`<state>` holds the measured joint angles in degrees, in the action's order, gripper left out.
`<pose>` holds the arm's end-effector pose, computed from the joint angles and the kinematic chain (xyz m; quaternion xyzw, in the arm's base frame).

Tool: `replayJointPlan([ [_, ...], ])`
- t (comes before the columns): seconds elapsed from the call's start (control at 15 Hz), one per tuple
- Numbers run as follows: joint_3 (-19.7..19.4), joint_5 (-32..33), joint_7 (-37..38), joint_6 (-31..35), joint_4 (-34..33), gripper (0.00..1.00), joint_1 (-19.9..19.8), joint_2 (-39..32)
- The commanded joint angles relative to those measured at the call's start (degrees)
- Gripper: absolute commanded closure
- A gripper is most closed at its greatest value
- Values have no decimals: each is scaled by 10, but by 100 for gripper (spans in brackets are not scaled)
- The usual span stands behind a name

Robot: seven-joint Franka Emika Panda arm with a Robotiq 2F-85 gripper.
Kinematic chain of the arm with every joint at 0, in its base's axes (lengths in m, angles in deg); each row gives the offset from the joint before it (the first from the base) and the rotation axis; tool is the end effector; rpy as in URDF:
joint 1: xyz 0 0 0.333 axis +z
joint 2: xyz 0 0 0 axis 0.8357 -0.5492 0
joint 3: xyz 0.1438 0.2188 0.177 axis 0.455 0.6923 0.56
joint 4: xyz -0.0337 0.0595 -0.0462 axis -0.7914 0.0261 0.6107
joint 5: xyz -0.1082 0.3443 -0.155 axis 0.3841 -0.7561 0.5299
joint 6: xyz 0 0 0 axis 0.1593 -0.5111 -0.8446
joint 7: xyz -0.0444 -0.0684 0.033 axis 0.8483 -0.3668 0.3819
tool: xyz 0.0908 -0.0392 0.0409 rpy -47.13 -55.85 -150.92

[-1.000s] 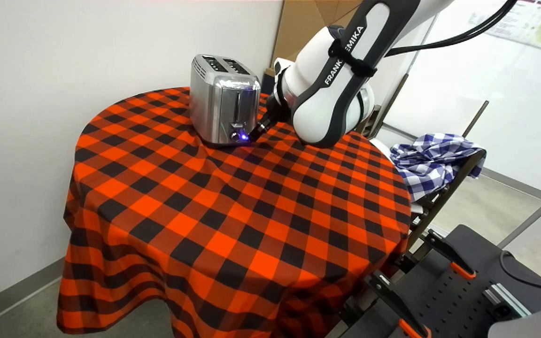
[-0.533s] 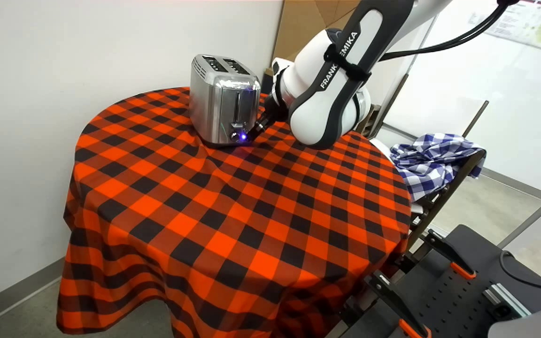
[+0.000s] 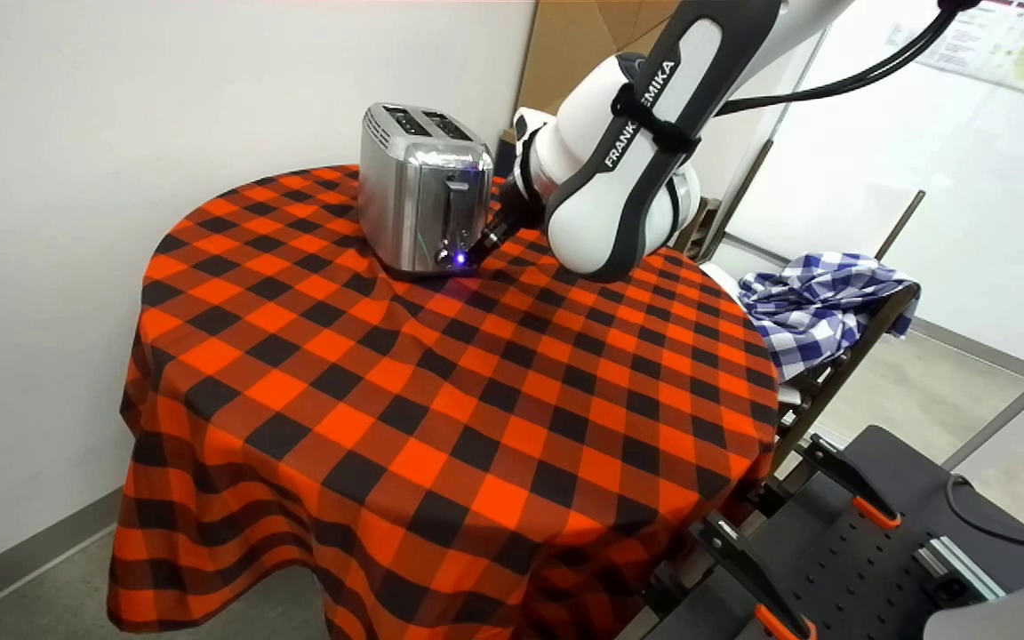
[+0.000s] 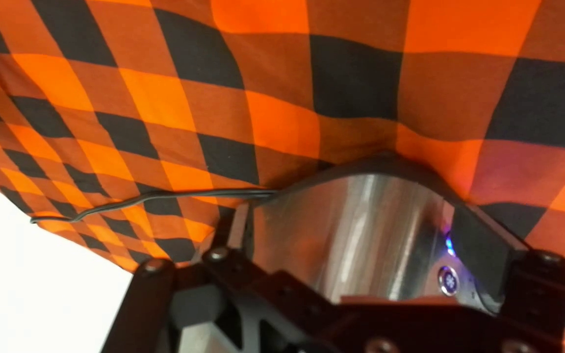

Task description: Turn off the toaster

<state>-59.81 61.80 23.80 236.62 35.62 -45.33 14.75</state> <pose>0.5898 0.0202 0.1409 0.9081 0.2771 0.2979 0.0995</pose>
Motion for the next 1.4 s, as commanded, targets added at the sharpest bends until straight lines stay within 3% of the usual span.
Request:
replayJointPlan([
  [0.0,-4,-16,-15,22,-15,0,7,-11],
  [0.13,-3,-16,-15,21,-15,0,6,-10],
  [0.27,24,0,-7,2,-10,0,-19,0],
  [0.47,91,24,15,-65,2,0,-79,28],
  [0.67,126,2,33,-177,11,0,-108,61],
  [1.13,80,-29,142,-455,46,0,-58,193],
  [1.33,94,-31,194,-585,64,0,-51,276],
])
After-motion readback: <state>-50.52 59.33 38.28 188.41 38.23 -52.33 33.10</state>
